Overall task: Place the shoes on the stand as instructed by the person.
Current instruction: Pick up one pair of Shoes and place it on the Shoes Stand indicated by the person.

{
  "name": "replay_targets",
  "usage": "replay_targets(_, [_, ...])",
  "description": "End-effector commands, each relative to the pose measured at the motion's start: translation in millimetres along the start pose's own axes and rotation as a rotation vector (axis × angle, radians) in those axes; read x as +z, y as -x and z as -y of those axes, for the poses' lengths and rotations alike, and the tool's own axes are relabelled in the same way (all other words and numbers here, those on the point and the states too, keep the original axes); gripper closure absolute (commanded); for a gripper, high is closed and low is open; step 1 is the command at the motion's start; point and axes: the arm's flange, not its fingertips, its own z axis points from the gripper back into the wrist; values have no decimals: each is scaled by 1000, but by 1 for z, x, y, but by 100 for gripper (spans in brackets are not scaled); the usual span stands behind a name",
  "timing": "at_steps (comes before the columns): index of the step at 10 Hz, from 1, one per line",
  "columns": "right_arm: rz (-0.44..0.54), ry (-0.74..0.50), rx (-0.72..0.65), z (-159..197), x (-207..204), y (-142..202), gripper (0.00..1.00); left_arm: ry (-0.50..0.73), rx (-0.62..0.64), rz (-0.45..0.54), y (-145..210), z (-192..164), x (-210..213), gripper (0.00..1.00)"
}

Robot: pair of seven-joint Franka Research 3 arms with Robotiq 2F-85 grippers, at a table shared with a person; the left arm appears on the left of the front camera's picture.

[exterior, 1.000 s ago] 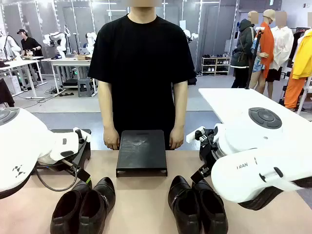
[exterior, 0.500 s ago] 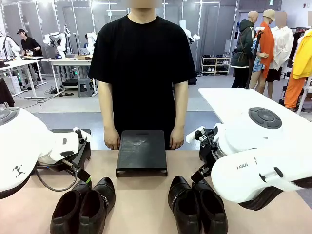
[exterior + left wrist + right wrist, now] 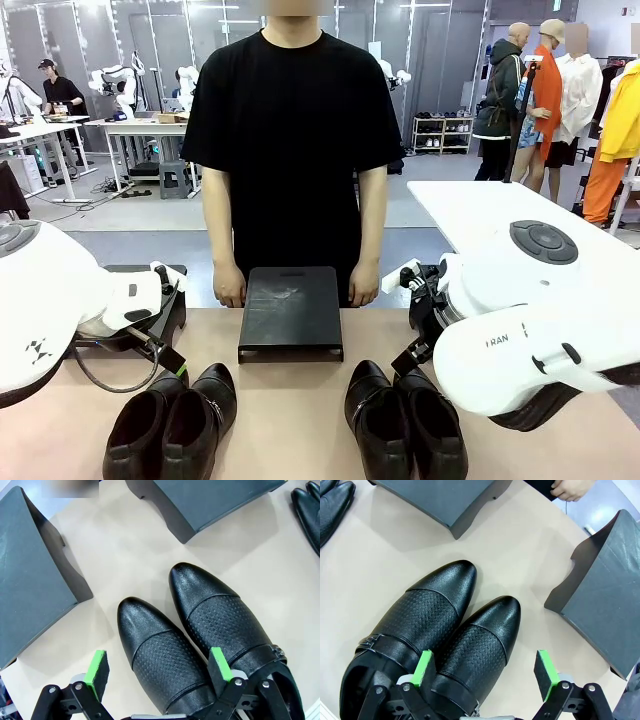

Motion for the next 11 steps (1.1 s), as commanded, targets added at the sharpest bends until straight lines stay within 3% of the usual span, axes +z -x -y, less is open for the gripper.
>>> replay_targets(1, [39, -40, -32, 9, 19, -8, 0, 42, 7, 8, -10, -8, 15, 0])
replay_targets(4, [66, -183, -109, 42, 94, -25, 0, 208, 106, -14, -28, -36, 70, 0])
replay_targets(7, [115, -482, -251, 91, 161, 2, 0, 572, 243, -27, -3, -96, 145, 0])
replay_targets(9, [176, -599, -351, 126, 184, 38, 0, 809, 306, 48, 31, -140, 170, 0])
replay_targets(11, [301, -649, -502, 153, 201, 95, 0, 999, 390, 229, 83, -180, 187, 0])
